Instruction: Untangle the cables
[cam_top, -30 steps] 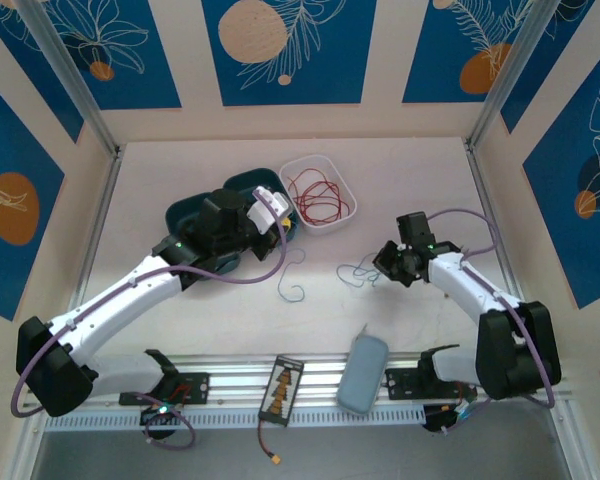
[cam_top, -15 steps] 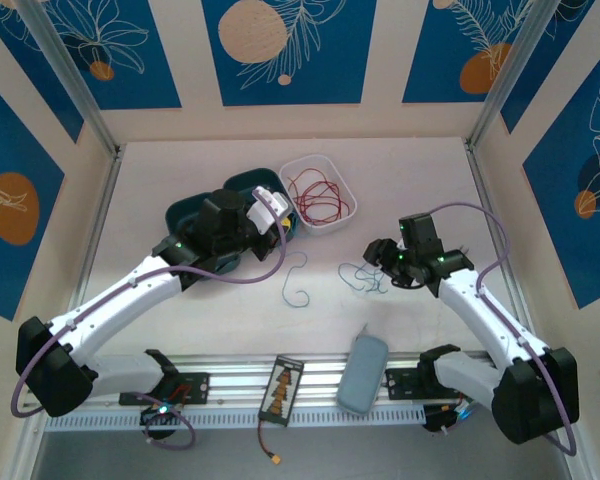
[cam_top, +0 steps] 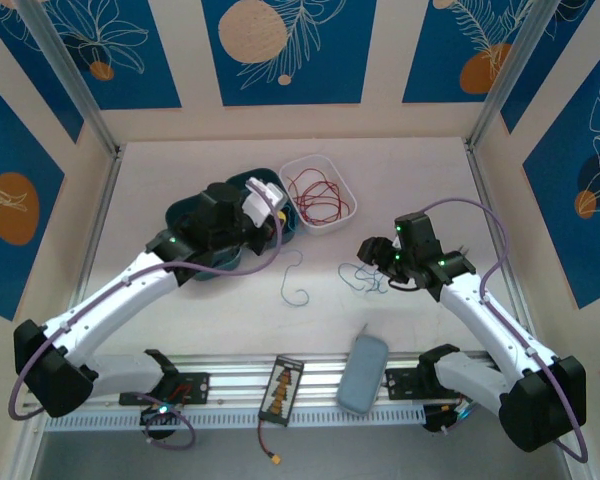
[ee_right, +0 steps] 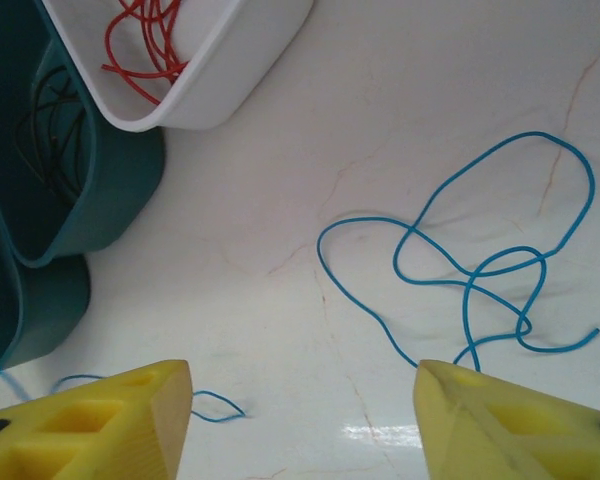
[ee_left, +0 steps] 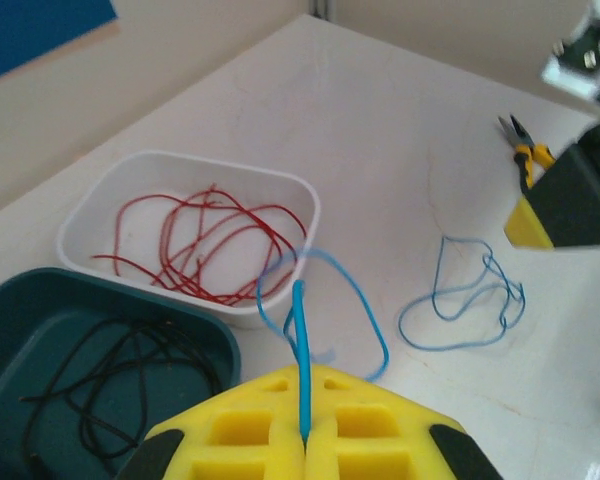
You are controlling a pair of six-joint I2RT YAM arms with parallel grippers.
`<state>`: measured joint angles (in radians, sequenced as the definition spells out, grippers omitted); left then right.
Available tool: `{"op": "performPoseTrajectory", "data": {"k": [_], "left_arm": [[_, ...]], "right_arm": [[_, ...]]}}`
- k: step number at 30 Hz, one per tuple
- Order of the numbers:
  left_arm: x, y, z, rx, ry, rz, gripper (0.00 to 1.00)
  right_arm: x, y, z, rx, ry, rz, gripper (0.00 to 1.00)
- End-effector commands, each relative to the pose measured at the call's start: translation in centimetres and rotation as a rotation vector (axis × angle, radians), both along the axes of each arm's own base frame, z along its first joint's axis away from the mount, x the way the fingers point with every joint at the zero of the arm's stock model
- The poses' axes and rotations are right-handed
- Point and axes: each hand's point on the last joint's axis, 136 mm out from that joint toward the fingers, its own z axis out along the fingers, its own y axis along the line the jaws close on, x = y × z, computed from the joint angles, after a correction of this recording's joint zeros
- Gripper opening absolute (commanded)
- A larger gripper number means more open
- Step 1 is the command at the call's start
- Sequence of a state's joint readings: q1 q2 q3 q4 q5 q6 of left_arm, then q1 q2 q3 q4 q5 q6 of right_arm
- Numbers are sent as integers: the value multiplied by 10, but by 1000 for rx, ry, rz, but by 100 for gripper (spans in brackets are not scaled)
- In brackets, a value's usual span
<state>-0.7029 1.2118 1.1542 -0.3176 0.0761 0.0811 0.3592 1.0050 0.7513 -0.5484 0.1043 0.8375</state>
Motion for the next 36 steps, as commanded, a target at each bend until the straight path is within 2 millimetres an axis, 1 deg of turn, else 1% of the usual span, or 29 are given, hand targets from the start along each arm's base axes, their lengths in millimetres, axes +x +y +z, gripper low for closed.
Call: {"op": "performPoseTrajectory", "data": {"k": [1, 5, 7, 9, 11, 12, 17, 20, 23, 25, 30, 36], "left_arm": [[3, 24, 49, -46, -36, 92, 0], [3, 40, 83, -59, -73, 140, 0], [2, 48, 98, -62, -104, 161, 0], [3, 58, 111, -57, -141, 193, 0], [6, 72, 122, -38, -180, 246, 0], [9, 80, 126, -26, -194, 279, 0], [23, 119, 146, 41, -267, 433, 0], [30, 138, 152, 60, -285, 496, 0], [38, 157, 148, 82, -274, 550, 0], [45, 169, 140, 97, -255, 583, 0], [66, 195, 106, 107, -170, 669, 0], [82, 213, 60, 71, -31, 707, 0]], "right_arm": [[-1, -5, 1, -39, 6, -4, 67], [-3, -8, -4, -60, 24, -10, 77], [-4, -11, -6, -72, 36, -17, 81], [-5, -12, -7, -84, 44, -17, 86], [-5, -13, -9, -94, 51, -24, 96], [-5, -14, -10, -98, 52, -27, 99], [-6, -17, -12, -107, 61, -38, 99], [-7, -18, -14, -113, 72, -48, 99], [-7, -18, -15, -115, 80, -52, 99], [-6, -18, -15, -115, 82, -51, 99], [-4, -17, -13, -115, 81, -52, 99], [-4, -18, -11, -127, 90, -55, 99]]}}
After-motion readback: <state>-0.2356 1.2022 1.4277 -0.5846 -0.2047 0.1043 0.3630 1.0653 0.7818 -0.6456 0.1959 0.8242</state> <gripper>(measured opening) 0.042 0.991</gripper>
